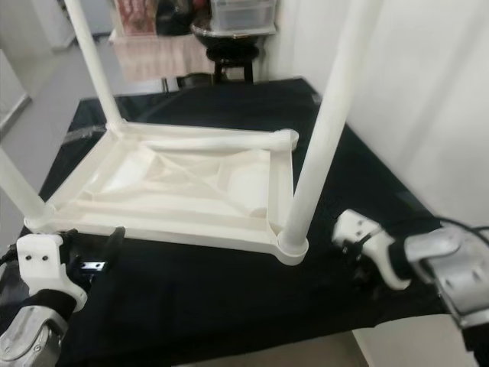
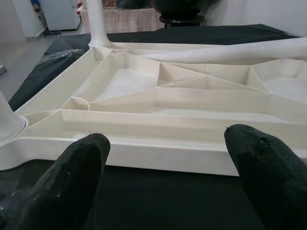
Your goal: Building children table
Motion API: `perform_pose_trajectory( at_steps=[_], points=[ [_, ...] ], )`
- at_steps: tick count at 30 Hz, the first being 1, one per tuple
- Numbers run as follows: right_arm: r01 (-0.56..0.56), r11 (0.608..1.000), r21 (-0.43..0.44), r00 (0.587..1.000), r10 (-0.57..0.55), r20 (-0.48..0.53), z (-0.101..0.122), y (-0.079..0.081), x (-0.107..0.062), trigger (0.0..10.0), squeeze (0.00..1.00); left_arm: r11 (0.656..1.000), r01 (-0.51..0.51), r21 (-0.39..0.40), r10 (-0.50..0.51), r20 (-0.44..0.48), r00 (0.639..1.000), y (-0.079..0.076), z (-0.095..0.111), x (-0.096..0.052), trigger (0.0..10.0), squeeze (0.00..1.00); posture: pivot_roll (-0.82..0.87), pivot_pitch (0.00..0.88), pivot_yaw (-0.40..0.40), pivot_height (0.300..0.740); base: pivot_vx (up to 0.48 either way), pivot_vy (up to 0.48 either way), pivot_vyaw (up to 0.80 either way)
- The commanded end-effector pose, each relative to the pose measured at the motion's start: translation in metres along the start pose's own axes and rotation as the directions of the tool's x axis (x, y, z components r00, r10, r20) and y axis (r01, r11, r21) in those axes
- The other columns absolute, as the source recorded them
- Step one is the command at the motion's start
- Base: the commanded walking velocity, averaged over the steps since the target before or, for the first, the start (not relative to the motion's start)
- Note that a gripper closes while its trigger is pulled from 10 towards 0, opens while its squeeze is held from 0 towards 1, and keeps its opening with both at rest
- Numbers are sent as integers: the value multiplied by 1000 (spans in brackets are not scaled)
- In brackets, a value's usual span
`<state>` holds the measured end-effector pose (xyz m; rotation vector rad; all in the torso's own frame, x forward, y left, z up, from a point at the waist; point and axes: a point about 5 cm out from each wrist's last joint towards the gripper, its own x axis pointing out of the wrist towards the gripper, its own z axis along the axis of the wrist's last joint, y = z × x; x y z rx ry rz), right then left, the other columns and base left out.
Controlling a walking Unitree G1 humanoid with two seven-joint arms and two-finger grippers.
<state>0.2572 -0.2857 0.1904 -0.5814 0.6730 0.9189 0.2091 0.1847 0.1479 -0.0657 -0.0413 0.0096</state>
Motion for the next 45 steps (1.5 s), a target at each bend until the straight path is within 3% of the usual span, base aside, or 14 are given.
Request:
perform_pose_trajectory(
  at_steps=[1, 7, 9, 11, 12, 14, 17, 22, 25, 27, 31, 35, 42, 45],
  points=[
    [36, 999, -1, 999, -36, -2, 2, -5, -1, 10000, 0, 999, 22, 23, -22, -7, 1000, 0, -1, -2, 10000, 0, -74, 67, 7, 740, 0, 0, 0],
    [120, 992, -41, 987, -115, 109, 22, -17, 6, 10000, 0, 999, 47, 26, -47, -8, 999, -4, -1, -3, 10000, 0, -70, 68, 10, 740, 0, -219, 0],
    [76, 991, -114, 972, -47, 231, 41, -10, 14, 10000, 0, 998, 48, 29, -48, -6, 999, -4, -1, -3, 10000, 0, -71, 70, 10, 740, 0, -469, 0],
    [76, 991, -114, 972, -47, 231, 41, -10, 14, 10000, 0, 998, 48, 29, -48, -6, 999, -4, -1, -3, 10000, 0, -71, 70, 10, 740, 0, -469, 0],
    [3, 987, -160, 932, 55, 358, 64, 1, 31, 10000, 0, 1000, 27, 11, -27, -6, 1000, -3, -1, -2, 10000, 0, -66, 69, 11, 740, 0, 0, 0],
    [3, 987, -160, 932, 55, 358, 64, 1, 31, 10000, 0, 1000, 27, 11, -27, -6, 1000, -3, -1, -2, 10000, 0, -66, 69, 11, 740, 0, 0, 0],
    [0, 982, -188, 917, 75, 392, 84, 5, 63, 10000, 0, 1000, 17, 11, -17, -5, 1000, -3, -1, -1, 10000, 0, -55, 65, 8, 740, 0, 0, 0],
    [-1, 981, -196, 913, 81, 400, 91, 7, 72, 10000, 0, 1000, 16, 16, -16, -4, 1000, -3, -1, -1, 10000, 0, -44, 68, 3, 740, 0, 0, 0],
    [-116, 940, -320, 859, 256, 442, 127, 35, 97, 10000, 0, 1000, -14, 28, 14, -3, 1000, 0, -1, -2, 10000, 0, -36, 80, -3, 740, 0, 0, 0],
    [-116, 940, -320, 859, 256, 442, 127, 35, 97, 10000, 0, 1000, -14, 28, 14, -3, 1000, 0, -1, -2, 10000, 0, -36, 80, -3, 740, 0, 0, 0],
    [-238, 839, -490, 769, 471, 433, 161, 82, 116, 10000, 0, 998, -32, 47, 32, -1, 999, 1, 0, -2, 10000, 0, -29, 83, 0, 740, 0, 0, 0],
    [-255, 789, -559, 738, 532, 415, 176, 103, 119, 10000, 0, 998, 0, 66, 1, -8, 1000, -2, 0, -3, 10000, 0, -19, 87, -2, 740, 0, 0, 0],
    [-274, 736, -619, 677, 604, 420, 191, 117, 110, 10000, 0, 997, 11, 72, -10, -10, 1000, -4, 0, -3, 10000, 0, -24, 89, 0, 740, 0, 0, 0],
    [-258, 740, -622, 736, 567, 370, 181, 105, 118, 10000, 0, 997, 10, 72, -9, -11, 1000, -4, 0, -3, 10000, 0, -22, 88, -1, 740, 0, 0, 0]
  ],
)
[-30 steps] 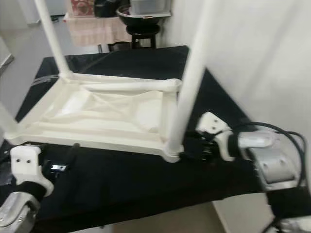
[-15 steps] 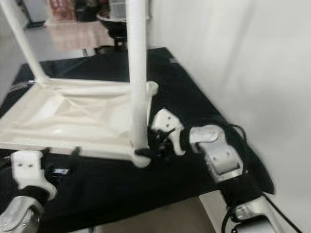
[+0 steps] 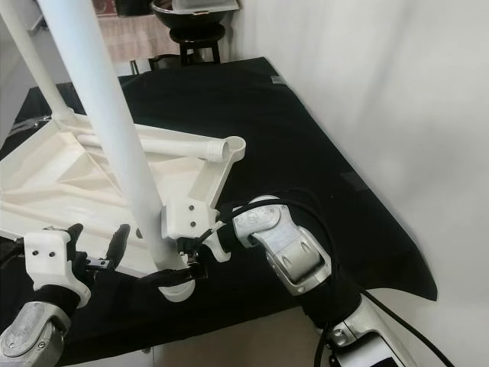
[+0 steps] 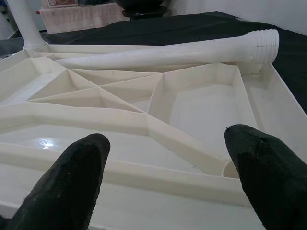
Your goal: Building children table
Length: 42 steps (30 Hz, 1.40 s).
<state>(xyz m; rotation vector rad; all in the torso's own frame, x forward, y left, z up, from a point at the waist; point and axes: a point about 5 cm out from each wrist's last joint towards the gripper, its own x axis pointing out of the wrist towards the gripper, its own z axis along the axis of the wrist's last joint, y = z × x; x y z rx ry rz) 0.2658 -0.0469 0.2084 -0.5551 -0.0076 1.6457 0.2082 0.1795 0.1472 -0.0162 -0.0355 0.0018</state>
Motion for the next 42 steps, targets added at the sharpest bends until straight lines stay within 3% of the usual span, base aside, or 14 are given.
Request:
perform_pose_trajectory(
  at_steps=[1, 3, 5, 14, 19, 23, 30, 36, 38, 39, 40, 42],
  points=[
    [-38, 999, -39, 999, 37, -38, -4, 0, 2, 10000, 0, 1000, 1, 23, -1, -4, 1000, 1, 1, -2, 10000, 0, -22, 88, -1, 740, 0, 0, 0],
    [-30, 999, -39, 996, 26, -88, -13, -4, -2, 10000, 0, 1000, 0, 23, 0, -4, 1000, 1, 1, -2, 10000, 0, -22, 88, -1, 740, 0, 0, 0],
    [-38, 997, -63, 963, 20, -269, -39, -21, -32, 10000, 0, 1000, -4, 27, 4, -4, 1000, 0, 0, -2, 10000, 0, -14, 83, -8, 740, 0, 0, 0],
    [-85, 995, -47, 889, 55, -455, -55, -36, -61, 10000, 0, 999, -12, 32, 12, -3, 1000, 0, 0, -3, 10000, 0, -2, 82, -20, 740, 0, 0, 0],
    [-58, 995, -82, 867, 10, -499, -62, -45, -61, 10000, 0, 999, -17, 43, 18, -7, 1000, 1, -1, -6, 10000, 0, 1, 83, -19, 740, 0, 0, 0],
    [28, 983, -179, 858, -116, -500, -70, -57, -46, 10000, 0, 997, -17, 73, 19, -19, 1000, 0, -2, -11, 10000, 0, 8, 86, -12, 740, 0, 0, 0],
    [41, 968, -247, 839, -168, -518, -72, -63, -37, 10000, 0, 996, -39, 86, 41, -30, 999, 1, -3, -16, 10000, 0, 16, 85, -4, 740, 0, 0, 0],
    [-24, 943, -331, 795, -183, -578, -72, -70, -28, 10000, 0, 994, -51, 98, 55, -46, 997, -1, -5, -24, 10000, 0, 24, 85, -8, 740, 0, 0, 0],
    [-123, 916, -382, 746, -169, -645, -72, -74, -28, 10000, 0, 994, -53, 100, 59, -61, 996, -2, -7, -29, 10000, 0, 31, 86, -15, 740, 0, 0, 0],
    [-123, 916, -382, 746, -169, -645, -72, -74, -28, 10000, 0, 994, -53, 100, 59, -61, 996, -2, -7, -29, 10000, 0, 31, 86, -15, 740, 0, 0, 0],
    [-176, 892, -416, 721, -171, -671, -71, -78, -27, 10000, 0, 993, -60, 102, 67, -66, 996, -2, -8, -31, 10000, 0, 34, 87, -22, 740, 0, 0, 0],
    [-176, 892, -416, 721, -171, -671, -71, -78, -27, 10000, 0, 993, -60, 102, 67, -66, 996, -2, -8, -31, 10000, 0, 34, 87, -22, 740, 0, 0, 0]
  ],
)
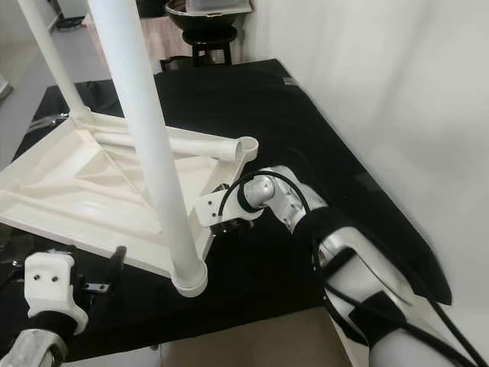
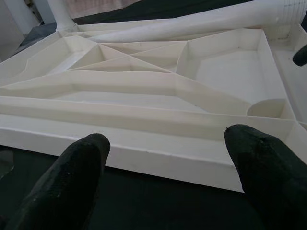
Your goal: Building children table
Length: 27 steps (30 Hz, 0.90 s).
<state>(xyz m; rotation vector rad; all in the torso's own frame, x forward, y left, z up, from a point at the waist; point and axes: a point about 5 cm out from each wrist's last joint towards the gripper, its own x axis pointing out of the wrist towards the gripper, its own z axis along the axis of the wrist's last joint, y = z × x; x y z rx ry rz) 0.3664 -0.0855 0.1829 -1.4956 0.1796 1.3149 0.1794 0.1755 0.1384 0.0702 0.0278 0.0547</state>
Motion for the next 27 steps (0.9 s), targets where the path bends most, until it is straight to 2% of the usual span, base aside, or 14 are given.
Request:
perform_pose_trajectory(
  at_steps=[1, 2, 4, 7, 10, 12, 15, 16, 17, 18, 20, 21, 23, 27],
  points=[
    [-33, 995, -98, 999, 30, -33, 5, -2, 5, 10000, 0, 1000, -23, 15, 23, -9, 1000, 2, 0, -3, 10000, 0, 35, 86, -29, 740, 0, 0, 0],
    [-48, 986, -161, 997, 38, -62, 6, -4, 6, 10000, 0, 999, -36, 20, 37, -7, 999, 3, 0, -4, 10000, 0, 38, 86, -35, 740, 0, 0, 0],
    [-48, 986, -161, 997, 38, -62, 6, -4, 6, 10000, 0, 999, -36, 20, 37, -7, 999, 3, 0, -4, 10000, 0, 38, 86, -35, 740, 0, 0, 0],
    [-97, 952, -289, 990, 63, -123, 12, -7, 13, 10000, 0, 996, -74, 44, 74, 14, 997, 9, 4, -3, 10000, 0, 43, 86, -43, 740, 0, 0, 0],
    [-113, 943, -313, 988, 75, -133, 14, -7, 15, 10000, 0, 996, -80, 49, 79, 19, 997, 10, 6, -3, 10000, 0, 45, 85, -45, 740, 0, 0, 0],
    [-202, 900, -387, 971, 133, -198, 16, -8, 17, 9569, 0, 994, -90, 61, 88, 27, 996, 13, 7, -3, 10000, 0, 48, 86, -49, 740, 0, 0, 0],
    [-240, 874, -423, 960, 150, -235, 16, -8, 17, 9569, 0, 993, -94, 65, 93, 29, 995, 14, 8, -3, 10000, 0, 49, 87, -49, 740, 0, 0, 0],
    [-274, 845, -459, 949, 160, -272, 16, -11, 16, 4314, 0, 993, -99, 68, 97, 31, 995, 15, 8, -3, 10000, 0, 50, 88, -53, 740, 0, 0, 0],
    [-300, 818, -491, 939, 163, -302, 17, -13, 15, 510, 0, 992, -103, 69, 101, 31, 994, 15, 8, -4, 10000, 0, 50, 88, -58, 740, 0, 0, 0],
    [-300, 818, -491, 939, 163, -302, 17, -13, 15, 510, 0, 992, -103, 69, 101, 31, 994, 15, 8, -4, 10000, 0, 50, 88, -58, 740, 0, 0, 0],
    [-334, 779, -530, 926, 169, -337, 18, -17, 13, 1333, 0, 992, -108, 70, 106, 32, 994, 15, 9, -4, 10000, 0, 52, 88, -62, 740, 0, 0, 0],
    [-354, 765, -539, 918, 174, -356, 18, -18, 12, 0, 0, 992, -109, 69, 107, 32, 994, 15, 9, -5, 10000, 0, 51, 89, -66, 740, 0, 0, 0],
    [-388, 739, -551, 903, 184, -389, 17, -20, 11, 0, 0, 991, -113, 70, 111, 34, 993, 14, 9, -5, 10000, 0, 51, 89, -67, 740, 0, 0, 0],
    [-401, 730, -554, 897, 189, -399, 16, -20, 11, 0, 0, 991, -114, 70, 112, 34, 993, 14, 9, -5, 10000, 0, 51, 89, -67, 740, 0, 0, 0]
  ],
)
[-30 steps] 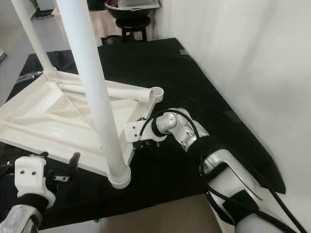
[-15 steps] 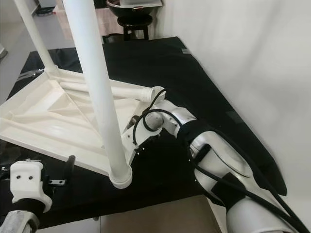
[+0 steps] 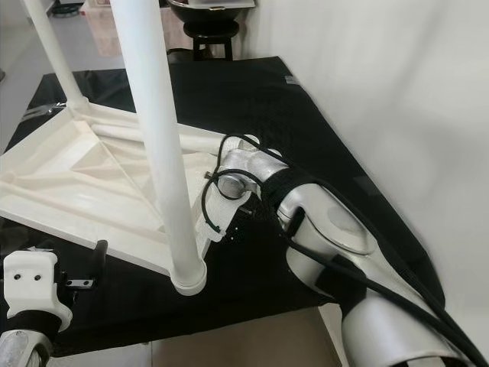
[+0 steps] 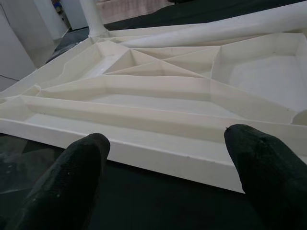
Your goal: Building children table
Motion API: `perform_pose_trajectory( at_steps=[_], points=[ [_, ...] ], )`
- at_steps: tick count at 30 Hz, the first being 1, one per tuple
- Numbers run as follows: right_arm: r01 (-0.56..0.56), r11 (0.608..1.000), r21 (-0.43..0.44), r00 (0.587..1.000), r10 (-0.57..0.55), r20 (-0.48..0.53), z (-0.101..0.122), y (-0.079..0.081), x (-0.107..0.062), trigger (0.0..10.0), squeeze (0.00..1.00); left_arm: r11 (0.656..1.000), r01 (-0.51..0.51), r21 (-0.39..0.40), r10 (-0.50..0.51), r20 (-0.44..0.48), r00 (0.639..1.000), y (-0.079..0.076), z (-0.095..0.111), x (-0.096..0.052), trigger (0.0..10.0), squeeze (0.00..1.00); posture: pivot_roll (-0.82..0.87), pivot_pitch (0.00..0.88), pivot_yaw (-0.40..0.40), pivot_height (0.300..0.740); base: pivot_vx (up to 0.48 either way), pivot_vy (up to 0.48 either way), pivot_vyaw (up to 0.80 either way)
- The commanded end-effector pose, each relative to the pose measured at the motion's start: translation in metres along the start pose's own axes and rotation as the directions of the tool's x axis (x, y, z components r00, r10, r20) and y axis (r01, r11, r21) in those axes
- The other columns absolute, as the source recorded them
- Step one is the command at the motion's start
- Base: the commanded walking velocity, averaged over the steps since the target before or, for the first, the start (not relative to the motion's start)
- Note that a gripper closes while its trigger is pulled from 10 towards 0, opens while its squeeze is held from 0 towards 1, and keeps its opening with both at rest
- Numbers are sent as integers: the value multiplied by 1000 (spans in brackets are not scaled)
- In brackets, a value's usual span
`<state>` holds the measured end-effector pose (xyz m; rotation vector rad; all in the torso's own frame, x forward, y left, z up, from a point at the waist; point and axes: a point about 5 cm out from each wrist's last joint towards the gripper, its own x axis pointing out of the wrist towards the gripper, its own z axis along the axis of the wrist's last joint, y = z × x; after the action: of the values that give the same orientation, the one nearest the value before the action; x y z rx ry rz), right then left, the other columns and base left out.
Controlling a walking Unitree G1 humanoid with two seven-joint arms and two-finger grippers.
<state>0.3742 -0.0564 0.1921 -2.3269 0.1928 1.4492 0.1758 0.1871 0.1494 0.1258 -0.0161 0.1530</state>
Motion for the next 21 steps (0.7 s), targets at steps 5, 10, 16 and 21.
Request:
perform_pose_trajectory(
  at_steps=[5, 10, 16, 21],
  points=[
    [-70, 998, -1, 998, 70, -2, -1, 8, 4, 0, 0, 999, -25, 34, 25, 4, 1000, 5, 2, 1, 10000, 0, 50, 87, -69, 740, 0, 0, 0],
    [-134, 983, 128, 991, 133, 15, -8, 22, 7, 0, 0, 999, -36, 40, 35, 14, 999, 7, 3, 2, 10000, 0, 50, 82, -73, 740, 0, 0, 0],
    [-275, 903, 329, 936, 174, 305, -6, 49, 5, 0, 0, 998, -44, 42, 43, 20, 999, 8, 5, 3, 10000, 0, 46, 84, -63, 740, 0, 0, 0],
    [-380, 867, 322, 863, 206, 462, -1, 73, 5, 0, 0, 998, -37, 44, 36, 22, 999, 8, 6, 4, 10000, 0, 37, 89, -53, 740, 0, 0, 0]
  ],
)
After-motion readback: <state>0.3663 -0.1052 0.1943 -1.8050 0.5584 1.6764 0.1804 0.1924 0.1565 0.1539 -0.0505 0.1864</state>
